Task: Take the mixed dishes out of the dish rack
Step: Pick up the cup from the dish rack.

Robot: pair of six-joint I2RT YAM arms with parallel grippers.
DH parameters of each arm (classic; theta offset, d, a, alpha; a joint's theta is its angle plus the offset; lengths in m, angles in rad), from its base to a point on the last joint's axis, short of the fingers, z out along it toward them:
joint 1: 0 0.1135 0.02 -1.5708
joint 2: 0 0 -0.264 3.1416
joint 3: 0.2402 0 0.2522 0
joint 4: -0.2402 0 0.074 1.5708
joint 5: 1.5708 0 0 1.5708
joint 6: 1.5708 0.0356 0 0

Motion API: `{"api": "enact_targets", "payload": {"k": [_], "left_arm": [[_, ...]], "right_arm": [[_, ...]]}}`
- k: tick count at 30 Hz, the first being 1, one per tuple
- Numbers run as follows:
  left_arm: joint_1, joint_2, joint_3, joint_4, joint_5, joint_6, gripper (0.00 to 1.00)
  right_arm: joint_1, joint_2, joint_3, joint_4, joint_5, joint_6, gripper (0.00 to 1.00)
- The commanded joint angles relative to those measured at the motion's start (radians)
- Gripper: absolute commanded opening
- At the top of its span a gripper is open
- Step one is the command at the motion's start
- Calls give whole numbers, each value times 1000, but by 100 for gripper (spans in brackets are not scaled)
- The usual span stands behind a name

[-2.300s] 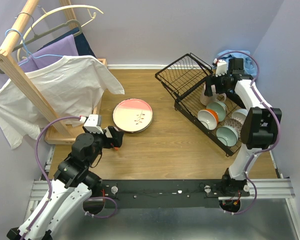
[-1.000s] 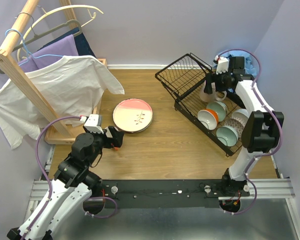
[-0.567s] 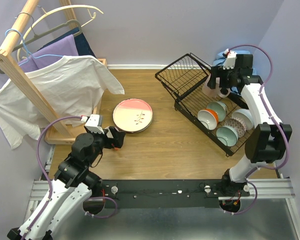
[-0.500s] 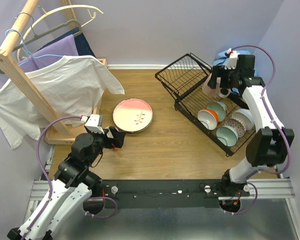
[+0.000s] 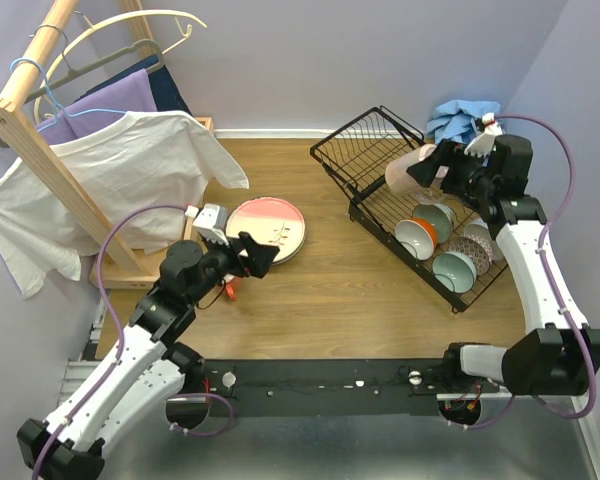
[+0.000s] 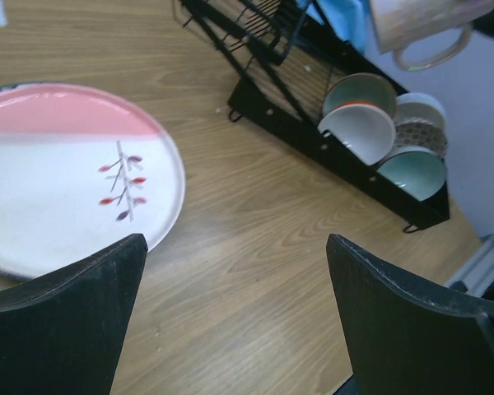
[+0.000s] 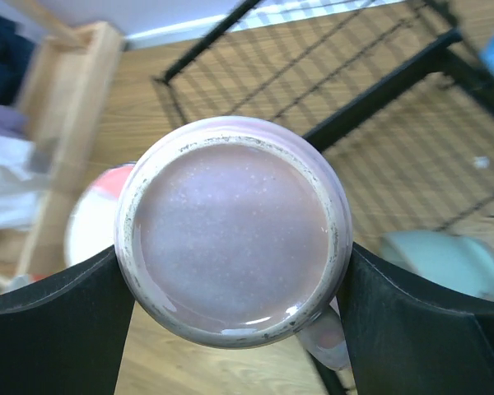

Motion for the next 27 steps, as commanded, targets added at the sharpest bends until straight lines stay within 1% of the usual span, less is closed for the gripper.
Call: {"api": "enact_targets", "payload": {"k": [1,3,4,5,9,13,14,16,24,27], "left_arm": [[-7,94,63,213,118,-82,99],[-22,140,80,270,130,-93,99],[-27,157,85,289,133,-99,99],[-42,175,91,304,136,-107,99],[-90,289,129,394,142,-121,99],[-128,385,161,482,150,-148,99],[-136,405,169,497,153,-154,99],[-157,461,195,543,161,-171,99],[-209,640,272,660,184,-229,98],[-222,677,292,689,193,-251,97]], "right_arm": [[8,-114,-118,269,-202,229,40],[9,-140,-166,326,-257,286,40],[8,-149,-194,393,-274,344,40],[9,-170,-241,426,-309,372,40],[14,-206,-355,563,-357,493,40],[15,-226,-461,740,-391,644,40],[38,-229,-479,765,-398,664,40],[41,-241,-526,829,-400,717,40],[63,-244,-622,986,-428,857,40],[72,-238,-645,1034,-428,896,40]]}}
